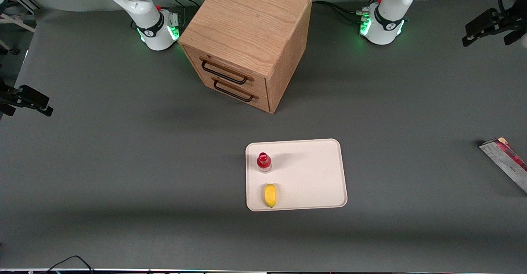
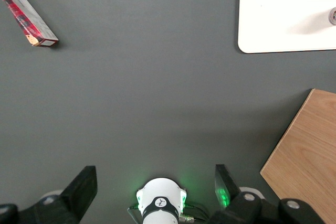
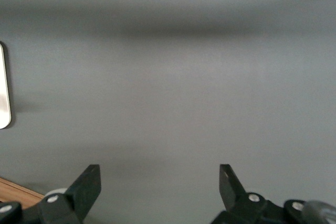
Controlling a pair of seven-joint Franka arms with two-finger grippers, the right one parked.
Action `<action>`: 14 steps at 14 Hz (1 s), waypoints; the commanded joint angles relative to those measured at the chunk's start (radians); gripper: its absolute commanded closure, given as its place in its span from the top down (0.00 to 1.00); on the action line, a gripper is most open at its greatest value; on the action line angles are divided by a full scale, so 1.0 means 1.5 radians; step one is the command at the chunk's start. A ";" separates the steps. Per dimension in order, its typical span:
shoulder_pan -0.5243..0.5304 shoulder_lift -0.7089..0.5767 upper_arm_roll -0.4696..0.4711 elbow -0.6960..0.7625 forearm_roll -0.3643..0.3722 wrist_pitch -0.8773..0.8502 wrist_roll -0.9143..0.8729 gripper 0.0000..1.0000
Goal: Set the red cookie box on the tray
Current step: 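Lower the left gripper onto the red-and-white cookie box and close it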
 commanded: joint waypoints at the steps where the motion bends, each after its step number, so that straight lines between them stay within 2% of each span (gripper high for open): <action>1: 0.005 0.004 -0.011 0.013 0.011 -0.002 0.007 1.00; 5: 0.010 0.007 -0.004 0.012 0.012 0.001 -0.005 1.00; 7: 0.011 0.030 0.006 0.017 0.056 0.018 -0.004 1.00; 9: 0.012 0.110 0.031 0.094 0.100 0.030 -0.002 1.00; 12: 0.011 0.278 0.107 0.244 0.125 0.037 0.013 1.00; 14: 0.012 0.373 0.161 0.302 0.137 0.072 0.047 1.00</action>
